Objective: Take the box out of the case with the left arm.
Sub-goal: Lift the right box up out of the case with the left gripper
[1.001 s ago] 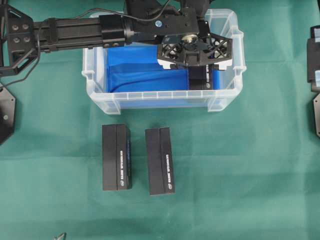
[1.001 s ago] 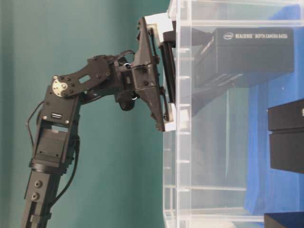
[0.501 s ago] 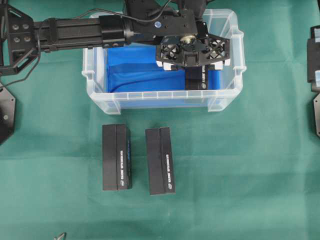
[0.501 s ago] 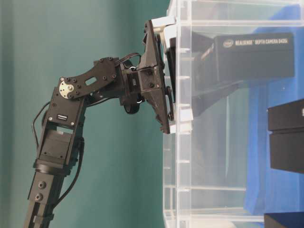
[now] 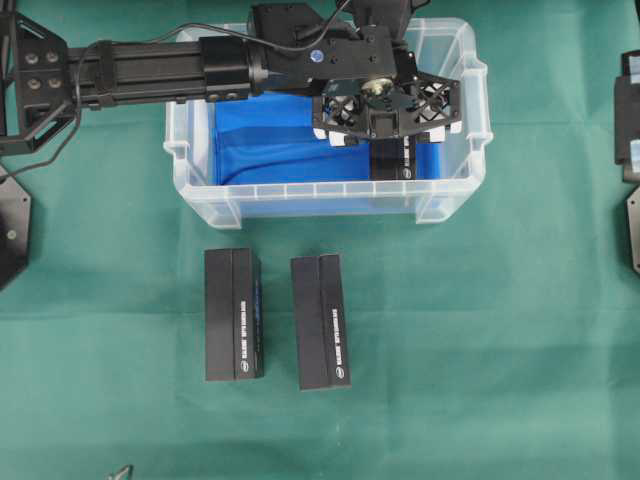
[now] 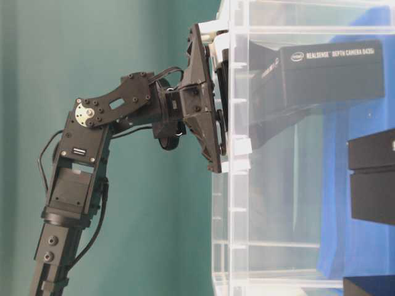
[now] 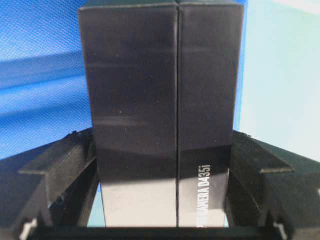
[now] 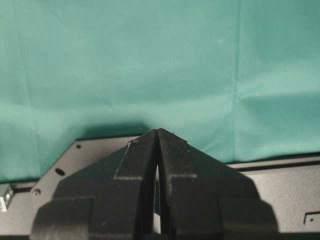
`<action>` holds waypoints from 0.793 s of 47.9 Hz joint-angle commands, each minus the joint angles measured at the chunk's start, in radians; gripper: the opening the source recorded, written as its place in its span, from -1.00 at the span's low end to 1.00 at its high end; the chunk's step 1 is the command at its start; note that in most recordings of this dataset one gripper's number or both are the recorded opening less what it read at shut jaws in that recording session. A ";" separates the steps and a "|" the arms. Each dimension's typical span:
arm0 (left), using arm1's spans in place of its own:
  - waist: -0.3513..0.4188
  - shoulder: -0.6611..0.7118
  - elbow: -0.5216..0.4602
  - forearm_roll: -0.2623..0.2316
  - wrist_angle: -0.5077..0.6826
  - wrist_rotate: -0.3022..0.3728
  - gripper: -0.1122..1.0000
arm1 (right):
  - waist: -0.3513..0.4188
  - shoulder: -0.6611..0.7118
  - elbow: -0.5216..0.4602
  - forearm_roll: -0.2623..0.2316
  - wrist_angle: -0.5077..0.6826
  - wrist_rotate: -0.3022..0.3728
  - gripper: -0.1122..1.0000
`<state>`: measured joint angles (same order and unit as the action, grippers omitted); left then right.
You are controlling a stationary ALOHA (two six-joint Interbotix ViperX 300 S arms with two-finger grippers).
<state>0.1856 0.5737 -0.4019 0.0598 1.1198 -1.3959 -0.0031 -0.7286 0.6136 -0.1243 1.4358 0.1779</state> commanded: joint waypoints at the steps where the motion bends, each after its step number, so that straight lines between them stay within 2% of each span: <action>1: -0.015 -0.071 -0.021 -0.002 0.000 -0.003 0.32 | 0.000 0.000 -0.011 0.002 -0.005 0.002 -0.80; 10: -0.015 -0.141 -0.025 -0.003 0.032 -0.005 0.32 | 0.000 0.000 -0.011 0.002 -0.005 0.000 -0.80; 18: -0.015 -0.204 -0.066 -0.002 0.097 -0.017 0.32 | 0.000 0.000 -0.011 0.002 -0.005 0.000 -0.80; 38: -0.017 -0.224 -0.324 0.014 0.342 0.014 0.32 | 0.000 0.000 -0.011 0.002 -0.005 0.000 -0.80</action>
<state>0.1733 0.4111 -0.6565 0.0644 1.4251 -1.3852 -0.0015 -0.7286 0.6136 -0.1243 1.4373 0.1779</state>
